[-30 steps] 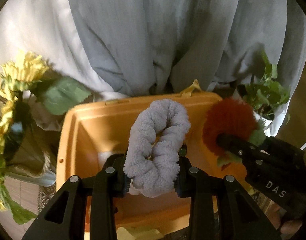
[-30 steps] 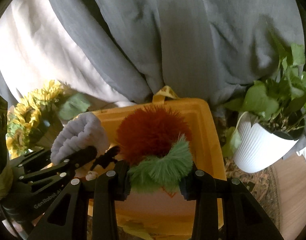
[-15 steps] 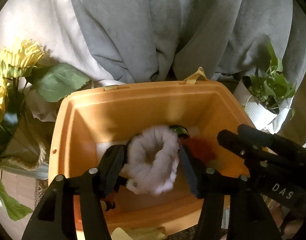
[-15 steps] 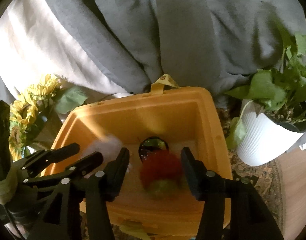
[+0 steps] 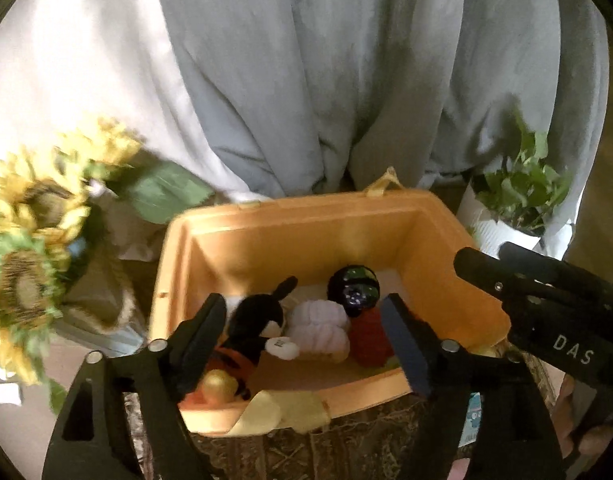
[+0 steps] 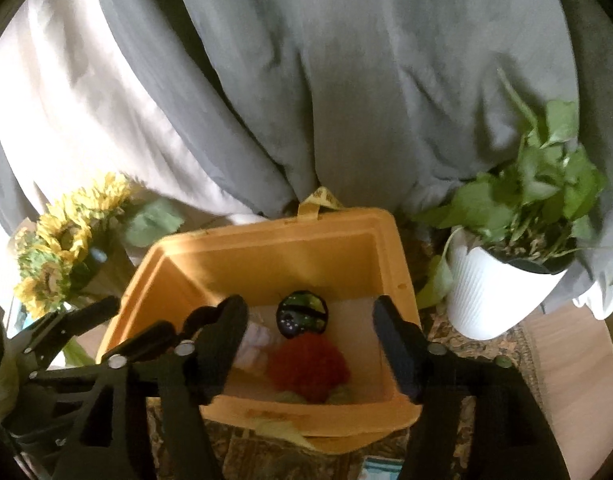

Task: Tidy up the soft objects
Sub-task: 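Pull both tools back away from the crate, then lower the left tool to the yellow minion toy while the right tool reaches the green frog, then close the left tool on the minion while the right tool grips the frog, then carry both held toys over the orange crate and open both tools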

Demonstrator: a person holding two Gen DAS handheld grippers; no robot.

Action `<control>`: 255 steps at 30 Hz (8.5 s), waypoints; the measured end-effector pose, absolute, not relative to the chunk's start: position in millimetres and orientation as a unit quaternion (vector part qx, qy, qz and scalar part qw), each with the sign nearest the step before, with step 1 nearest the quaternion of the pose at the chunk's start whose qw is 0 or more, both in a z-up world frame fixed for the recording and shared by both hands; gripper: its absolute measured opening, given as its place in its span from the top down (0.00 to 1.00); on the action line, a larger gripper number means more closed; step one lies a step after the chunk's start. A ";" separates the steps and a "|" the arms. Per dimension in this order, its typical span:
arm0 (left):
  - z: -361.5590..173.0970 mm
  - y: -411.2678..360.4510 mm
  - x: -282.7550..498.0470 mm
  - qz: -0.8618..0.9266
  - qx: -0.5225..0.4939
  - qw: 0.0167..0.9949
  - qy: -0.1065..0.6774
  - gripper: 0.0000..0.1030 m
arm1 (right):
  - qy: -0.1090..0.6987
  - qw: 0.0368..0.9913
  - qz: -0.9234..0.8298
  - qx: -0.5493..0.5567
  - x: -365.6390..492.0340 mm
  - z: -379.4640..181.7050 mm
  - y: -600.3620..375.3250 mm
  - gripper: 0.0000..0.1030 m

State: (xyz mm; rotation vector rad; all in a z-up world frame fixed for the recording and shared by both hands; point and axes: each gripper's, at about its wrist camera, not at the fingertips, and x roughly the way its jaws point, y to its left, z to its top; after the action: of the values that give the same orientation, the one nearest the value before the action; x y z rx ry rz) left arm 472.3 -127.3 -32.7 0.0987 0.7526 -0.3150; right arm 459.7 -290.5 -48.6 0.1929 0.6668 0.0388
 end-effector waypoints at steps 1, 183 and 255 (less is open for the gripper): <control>-29.1 -125.4 467.2 -0.148 0.048 0.921 0.358 0.16 | 0.320 0.943 0.017 0.093 455.1 -45.5 -289.9 0.32; -76.0 -34.8 254.7 -0.066 0.025 0.944 0.323 0.50 | 0.250 0.958 -0.127 0.057 214.0 -89.2 -210.8 0.45; -23.1 -107.9 462.2 -0.033 0.065 0.972 0.222 0.51 | 0.218 0.975 -0.029 0.029 457.6 -36.0 -273.8 0.45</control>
State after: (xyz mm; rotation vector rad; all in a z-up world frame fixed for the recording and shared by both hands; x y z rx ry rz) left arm 462.2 -107.9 -23.1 0.1308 0.4475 -0.0670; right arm 457.6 -273.8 -36.0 0.0580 0.4402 -0.0592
